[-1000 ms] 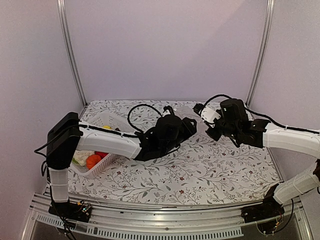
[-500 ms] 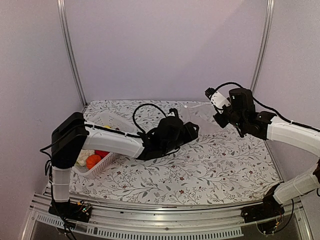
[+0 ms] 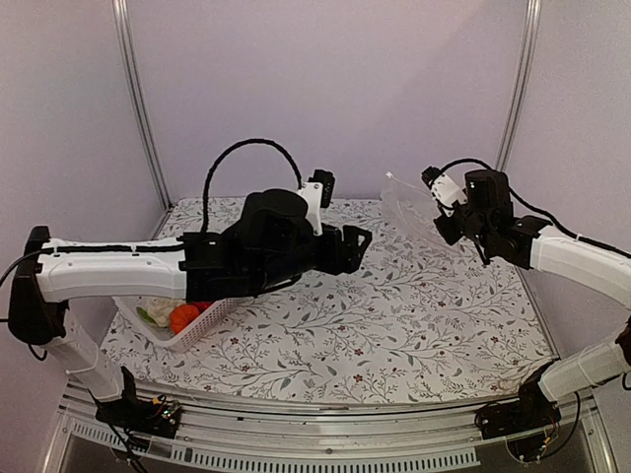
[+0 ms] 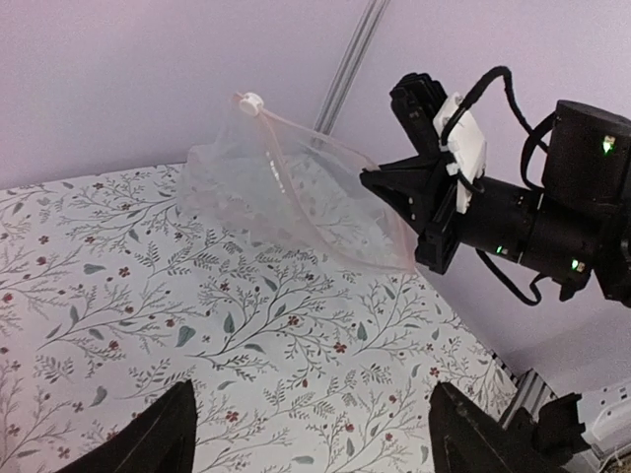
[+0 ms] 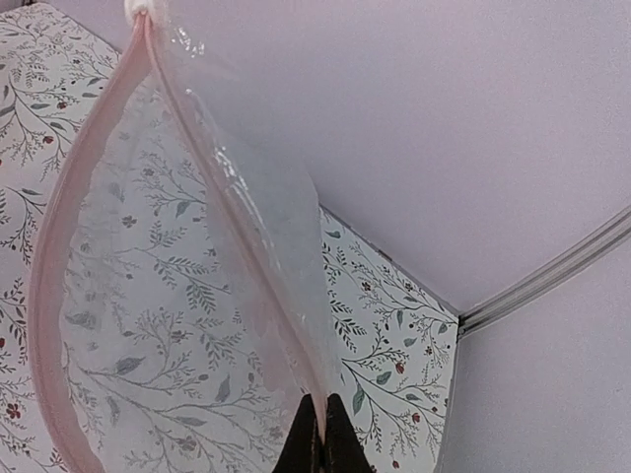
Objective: Place the food in the zip-top bag and seal the zipper
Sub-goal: Open the zipper food storage bag, then move the bin to the center of the board.
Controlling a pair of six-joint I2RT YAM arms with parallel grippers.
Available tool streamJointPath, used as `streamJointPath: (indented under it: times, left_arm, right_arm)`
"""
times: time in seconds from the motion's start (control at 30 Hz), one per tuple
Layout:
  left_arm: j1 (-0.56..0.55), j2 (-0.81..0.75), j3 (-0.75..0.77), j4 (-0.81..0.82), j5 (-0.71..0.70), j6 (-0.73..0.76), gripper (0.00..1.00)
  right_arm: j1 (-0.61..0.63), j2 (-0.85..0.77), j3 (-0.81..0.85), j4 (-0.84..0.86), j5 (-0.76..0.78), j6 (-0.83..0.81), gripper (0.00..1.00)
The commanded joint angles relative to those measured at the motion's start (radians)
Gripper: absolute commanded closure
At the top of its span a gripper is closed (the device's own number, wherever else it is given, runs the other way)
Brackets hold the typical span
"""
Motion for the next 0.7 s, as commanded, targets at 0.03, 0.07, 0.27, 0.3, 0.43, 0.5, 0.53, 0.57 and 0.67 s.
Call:
streamJointPath:
  times: [0.03, 0.07, 0.27, 0.3, 0.43, 0.5, 0.53, 0.57, 0.67]
  left_arm:
    - [0.005, -0.164, -0.121, -0.529, -0.122, 0.051, 0.24]
    - [0.01, -0.192, -0.136, -0.594, -0.14, 0.037, 0.26]
    - [0.084, -0.326, -0.23, -0.863, -0.102, -0.059, 0.33]
    - [0.099, -0.342, -0.251, -0.884, -0.09, -0.072, 0.34]
    - [0.17, -0.398, -0.309, -0.924, -0.06, -0.085, 0.36]
    - [0.22, -0.405, -0.34, -0.926, -0.034, -0.066, 0.36]
    - [0.243, -0.405, -0.353, -0.927, -0.031, -0.059, 0.35]
    - [0.262, -0.404, -0.368, -0.927, -0.031, -0.05, 0.34]
    - [0.324, -0.393, -0.404, -0.919, -0.049, -0.034, 0.34]
  right_arm:
    - [-0.003, -0.021, -0.015, 0.008, -0.054, 0.016, 1.0]
    - [-0.003, -0.026, -0.016, 0.005, -0.056, 0.015, 1.0]
    - [-0.003, -0.069, -0.03, -0.007, -0.073, -0.003, 1.0]
    - [-0.003, -0.078, -0.029, -0.015, -0.076, -0.004, 1.0]
    - [-0.003, -0.096, -0.026, -0.045, -0.093, 0.001, 1.0]
    - [-0.003, -0.099, -0.029, -0.053, -0.098, 0.003, 1.0]
    - [-0.003, -0.101, -0.03, -0.055, -0.099, 0.002, 1.0]
    - [-0.003, -0.101, -0.033, -0.056, -0.099, 0.0, 1.0]
    - [-0.003, -0.103, -0.034, -0.064, -0.101, -0.003, 1.0]
